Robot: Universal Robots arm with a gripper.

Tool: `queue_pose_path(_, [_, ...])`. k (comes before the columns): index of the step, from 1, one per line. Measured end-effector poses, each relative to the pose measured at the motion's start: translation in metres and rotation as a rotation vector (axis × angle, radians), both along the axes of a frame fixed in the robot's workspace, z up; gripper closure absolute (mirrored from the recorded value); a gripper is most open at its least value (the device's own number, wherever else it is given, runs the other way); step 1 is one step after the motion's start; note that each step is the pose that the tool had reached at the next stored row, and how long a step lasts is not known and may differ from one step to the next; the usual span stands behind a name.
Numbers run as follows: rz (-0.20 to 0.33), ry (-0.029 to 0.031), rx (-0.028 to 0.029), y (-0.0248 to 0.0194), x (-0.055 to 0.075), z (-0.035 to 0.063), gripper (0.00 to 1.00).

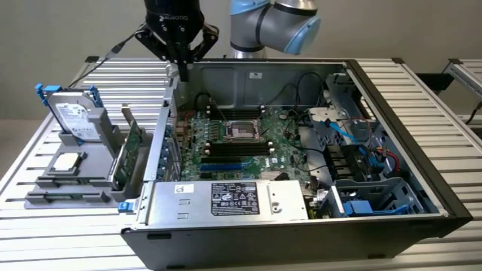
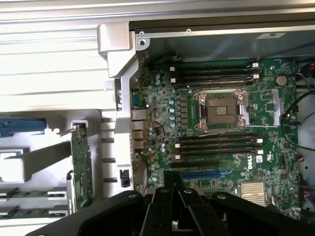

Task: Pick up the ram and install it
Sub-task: 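Reach for the ram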

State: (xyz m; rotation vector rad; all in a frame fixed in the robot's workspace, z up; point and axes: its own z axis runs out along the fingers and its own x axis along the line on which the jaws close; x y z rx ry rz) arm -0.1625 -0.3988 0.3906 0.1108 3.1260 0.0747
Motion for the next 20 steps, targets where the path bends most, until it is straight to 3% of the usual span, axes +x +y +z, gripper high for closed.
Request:
queue_pose_path(13, [0.0,0.0007,0.0,-0.0001,-0.059,-0.0082,0.89])
queue_pose_path(20, [0.0,0.0049,0.0001,-0.0002,-0.091,-0.0127,0.89])
